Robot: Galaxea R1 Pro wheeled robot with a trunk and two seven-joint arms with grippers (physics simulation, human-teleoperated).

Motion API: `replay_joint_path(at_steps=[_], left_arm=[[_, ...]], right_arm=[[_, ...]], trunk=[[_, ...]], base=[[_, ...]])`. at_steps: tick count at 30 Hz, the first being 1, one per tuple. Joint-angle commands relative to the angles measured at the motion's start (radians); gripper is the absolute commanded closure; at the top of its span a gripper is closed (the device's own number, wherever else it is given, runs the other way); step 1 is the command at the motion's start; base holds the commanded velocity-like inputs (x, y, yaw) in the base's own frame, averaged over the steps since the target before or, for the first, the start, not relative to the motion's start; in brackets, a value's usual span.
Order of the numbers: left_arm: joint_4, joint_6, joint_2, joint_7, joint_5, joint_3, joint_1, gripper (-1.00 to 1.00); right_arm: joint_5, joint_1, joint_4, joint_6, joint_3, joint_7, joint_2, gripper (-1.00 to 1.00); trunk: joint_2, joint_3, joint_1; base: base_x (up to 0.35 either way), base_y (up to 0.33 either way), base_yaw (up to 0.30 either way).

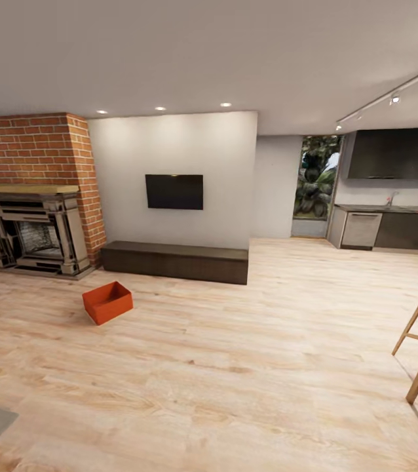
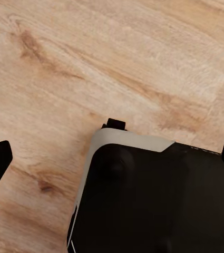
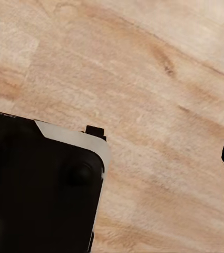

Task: Move the two storage containers from the living room to the garage. In the garage, place one container on the floor and stack the other container on top of it (either order is fine).

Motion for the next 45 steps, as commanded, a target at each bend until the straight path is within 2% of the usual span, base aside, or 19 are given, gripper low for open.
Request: replay_joint_path(at_steps=[1,14,18,19,25,35,45], left_arm=[[0.001,-0.003,0.000,0.002,0.008,-0.008,0.000,-1.00],[0.001,-0.003,0.000,0.002,0.008,-0.008,0.000,-1.00],[0.001,-0.003,0.000,0.002,0.008,-0.008,0.000,-1.00],[0.001,-0.003,0.000,0.002,0.008,-0.008,0.000,-1.00],[0.001,-0.003,0.000,0.002,0.008,-0.008,0.000,-1.00],[0.001,0.002,0.000,0.001,0.007,-0.008,0.000,-1.00],[0.001,0.004,0.000,0.002,0.008,-0.008,0.001,-1.00]], right_arm=[[0.006,-0.001,0.003,-0.005,-0.003,-0.002,0.001,-1.00],[0.000,-0.001,0.003,-0.007,-0.008,-0.003,0.001,-1.00],[-0.037,-0.001,0.003,-0.007,-0.010,-0.002,-0.002,-1.00],[-0.060,-0.001,0.003,-0.006,-0.010,-0.002,-0.003,-1.00],[-0.087,-0.001,0.003,-0.006,-0.010,-0.003,-0.003,-1.00],[-0.090,-0.001,0.003,-0.006,-0.010,-0.009,-0.001,-1.00],[-0.089,-0.001,0.003,-0.006,-0.009,-0.014,0.002,-1.00]], trunk=[[-0.001,0.000,0.001],[-0.001,0.000,0.001],[-0.001,0.000,0.001],[-0.001,0.000,0.001],[-0.001,0.000,0.001],[-0.001,0.000,0.001],[-0.001,0.000,0.001]], base=[[0.322,0.000,0.000],[0.322,0.000,0.000],[0.322,0.000,0.117],[0.322,0.000,0.240],[0.322,0.000,0.280],[0.322,-0.004,0.299],[0.304,-0.145,0.300]])
